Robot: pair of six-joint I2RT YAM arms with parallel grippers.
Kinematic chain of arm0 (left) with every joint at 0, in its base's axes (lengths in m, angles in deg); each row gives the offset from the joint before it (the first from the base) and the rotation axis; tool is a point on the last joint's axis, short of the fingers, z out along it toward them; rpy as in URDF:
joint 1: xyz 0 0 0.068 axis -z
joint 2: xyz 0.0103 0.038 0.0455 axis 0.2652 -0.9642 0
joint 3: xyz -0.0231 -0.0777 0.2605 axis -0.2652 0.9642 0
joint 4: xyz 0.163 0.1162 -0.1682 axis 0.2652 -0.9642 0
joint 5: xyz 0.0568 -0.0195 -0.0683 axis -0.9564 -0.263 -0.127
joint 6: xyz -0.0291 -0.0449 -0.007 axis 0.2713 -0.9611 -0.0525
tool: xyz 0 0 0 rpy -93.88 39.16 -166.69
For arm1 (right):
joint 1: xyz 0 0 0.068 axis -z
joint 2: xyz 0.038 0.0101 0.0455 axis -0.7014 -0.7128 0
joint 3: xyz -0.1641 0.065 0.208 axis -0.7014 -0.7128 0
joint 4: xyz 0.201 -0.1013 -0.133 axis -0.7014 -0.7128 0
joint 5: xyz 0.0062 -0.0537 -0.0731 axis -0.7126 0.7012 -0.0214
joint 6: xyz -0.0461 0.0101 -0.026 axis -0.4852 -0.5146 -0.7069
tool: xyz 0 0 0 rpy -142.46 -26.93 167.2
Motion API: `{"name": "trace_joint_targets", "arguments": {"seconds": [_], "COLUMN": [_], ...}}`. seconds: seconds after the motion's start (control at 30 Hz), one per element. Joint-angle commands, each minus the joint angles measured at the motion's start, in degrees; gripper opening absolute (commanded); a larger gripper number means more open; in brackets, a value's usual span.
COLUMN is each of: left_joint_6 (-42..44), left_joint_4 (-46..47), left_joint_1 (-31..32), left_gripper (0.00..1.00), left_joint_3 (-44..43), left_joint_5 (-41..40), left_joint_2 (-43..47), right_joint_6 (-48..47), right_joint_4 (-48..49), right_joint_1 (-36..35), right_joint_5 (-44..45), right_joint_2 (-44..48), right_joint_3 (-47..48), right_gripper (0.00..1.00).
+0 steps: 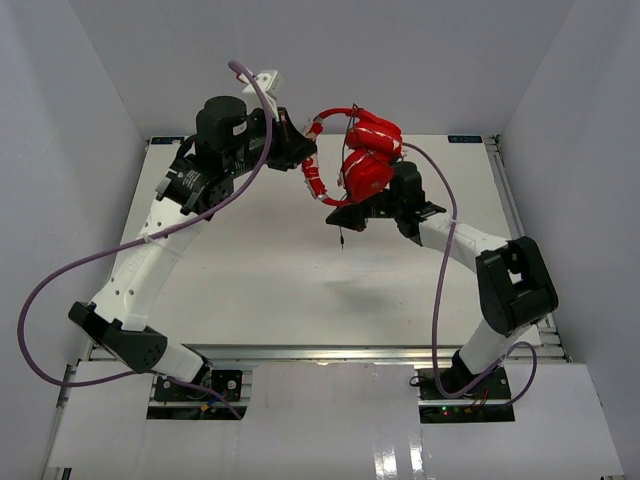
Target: Wrap the headphones
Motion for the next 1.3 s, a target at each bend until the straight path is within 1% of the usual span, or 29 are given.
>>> {"name": "trace_joint_targets", "arguments": {"seconds": [0.0,0.07,0.2,0.27,0.4,0.5,0.57,0.63,0.7,0.8,0.87,0.93,1.0,1.07,1.1,1.17,1.27], "left_joint_6": [-2.1,-3.07,-7.91,-10.53,-16.21,-20.27,-21.24,-22.39,-21.9,-22.48,-24.4,-25.74,-28.23,-30.27,-30.75,-31.85,-32.98], "left_joint_4": [4.03,4.32,7.69,10.35,18.4,20.53,21.29,21.29,20.48,21.33,23.0,24.15,27.83,30.79,33.66,38.79,44.06], "left_joint_1": [-0.2,-0.43,-2.25,-3.62,-6.5,-8.1,-9.28,-10.26,-10.65,-11.82,-12.23,-12.24,-12.23,-12.16,-12.23,-12.24,-12.24], "left_gripper": [0.0,0.0,0.0,0.0,0.0,0.0,0.0,0.0,0.0,0.0,0.0,0.0,0.0,0.0,0.0,0.0,0.0], "left_joint_3": [1.06,2.69,6.57,8.74,14.13,15.11,15.59,15.83,15.68,18.8,21.32,22.05,27.08,30.38,33.48,36.83,40.48], "left_joint_5": [-5.05,-8.4,-10.69,-10.41,-6.55,-5.53,-5.39,-6.19,-7.65,-6.83,-4.98,-4.78,-4.86,-5.91,-7.15,-8.61,-10.84], "left_joint_2": [3.92,3.7,2.81,2.29,1.8,0.86,0.64,0.23,-0.32,-1.02,-0.93,-0.76,0.18,1.73,2.28,3.22,4.26], "right_joint_6": [-2.46,-8.4,-16.42,-20.09,-27.07,-31.38,-33.81,-36.36,-37.6,-38.95,-38.74,-38.57,-37.34,-34.53,-32.12,-28.82,-25.17], "right_joint_4": [3.03,-4.19,-19.12,-26.69,-34.57,-38.62,-40.77,-42.75,-43.87,-47.48,-48.26,-47.93,-47.65,-47.58,-47.65,-47.62,-47.78], "right_joint_1": [0.33,-0.25,-1.03,-1.94,-4.06,-5.04,-5.71,-6.43,-6.63,-6.63,-6.63,-6.63,-6.42,-6.07,-5.6,-5.31,-5.05], "right_joint_5": [-4.92,-2.37,0.47,2.17,4.98,8.98,10.75,15.46,18.31,23.87,27.0,30.0,32.27,28.97,27.02,21.21,10.82], "right_joint_2": [9.84,13.45,18.33,19.87,22.99,24.96,26.09,27.19,27.86,25.75,24.38,23.57,22.54,21.95,21.56,20.52,18.44], "right_joint_3": [-4.57,-5.36,-6.21,-6.93,-8.48,-9.67,-10.22,-10.37,-9.65,-5.79,-4.23,-3.42,-2.16,-1.91,-1.91,-1.97,-1.16], "right_gripper": [0.08,0.08,0.08,0.08,0.08,0.08,0.08,0.08,0.08,0.08,0.08,0.08,0.08,0.08,0.08,0.08,0.08]}}
